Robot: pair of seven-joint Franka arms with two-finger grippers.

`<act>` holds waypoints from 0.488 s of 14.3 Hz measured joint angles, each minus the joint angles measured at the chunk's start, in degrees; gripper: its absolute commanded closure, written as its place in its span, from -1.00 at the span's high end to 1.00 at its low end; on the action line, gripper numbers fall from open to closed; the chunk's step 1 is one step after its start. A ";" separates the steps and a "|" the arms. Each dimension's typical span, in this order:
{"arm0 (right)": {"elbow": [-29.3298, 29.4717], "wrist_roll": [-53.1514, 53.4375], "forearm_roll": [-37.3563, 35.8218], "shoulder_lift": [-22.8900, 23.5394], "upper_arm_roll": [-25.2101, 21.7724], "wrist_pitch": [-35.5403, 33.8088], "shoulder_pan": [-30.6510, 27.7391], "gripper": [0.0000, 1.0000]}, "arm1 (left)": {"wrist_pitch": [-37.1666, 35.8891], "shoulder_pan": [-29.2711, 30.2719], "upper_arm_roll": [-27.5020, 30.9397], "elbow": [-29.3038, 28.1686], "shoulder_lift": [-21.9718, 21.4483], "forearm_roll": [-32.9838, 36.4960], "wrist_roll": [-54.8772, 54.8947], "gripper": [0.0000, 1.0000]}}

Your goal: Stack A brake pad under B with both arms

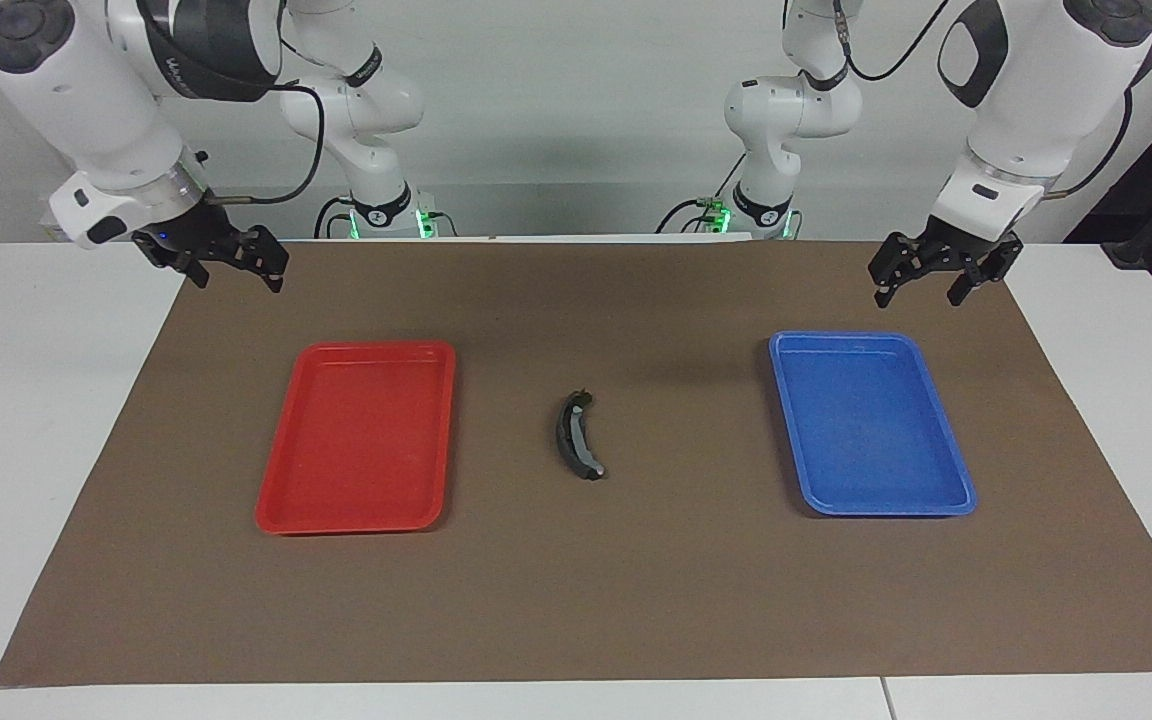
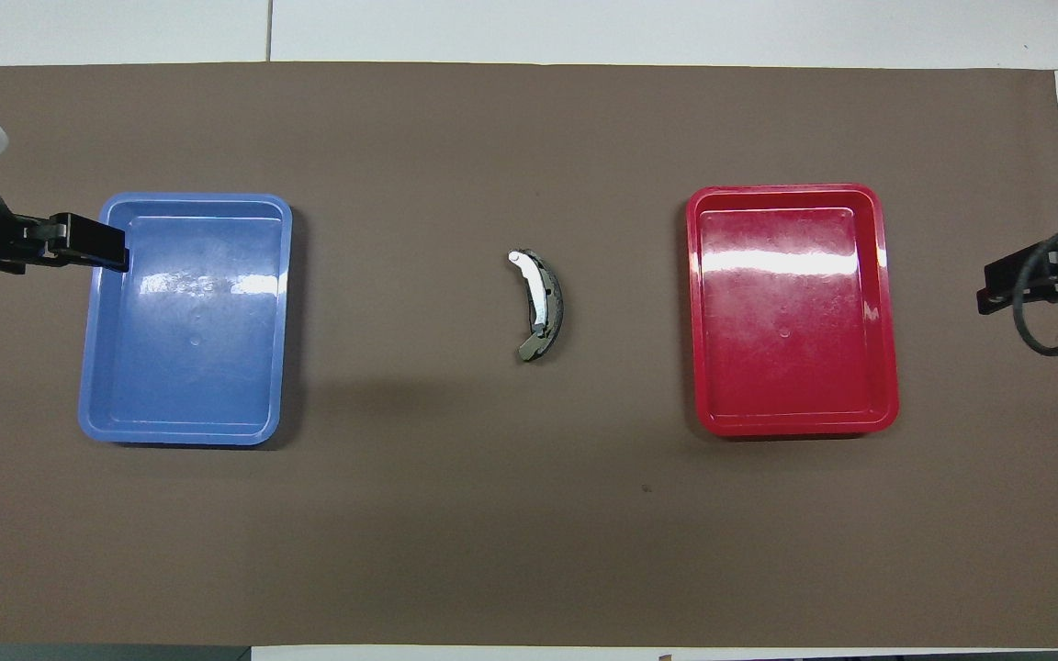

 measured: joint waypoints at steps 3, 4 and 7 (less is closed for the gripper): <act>-0.15 -2.30 -0.03 -0.22 -1.79 -0.26 -0.06 1.00 | -0.92 0.00 0.00 0.21 0.00 0.00 0.00 0.98; -0.14 -2.76 -0.05 -0.26 -2.06 -0.25 -0.07 1.00 | -1.42 0.00 0.01 0.40 -0.01 0.00 0.00 0.98; -0.11 -3.16 -0.09 -0.68 -2.16 -0.22 -0.05 1.00 | -3.00 0.01 0.46 1.22 -0.02 0.00 0.00 0.98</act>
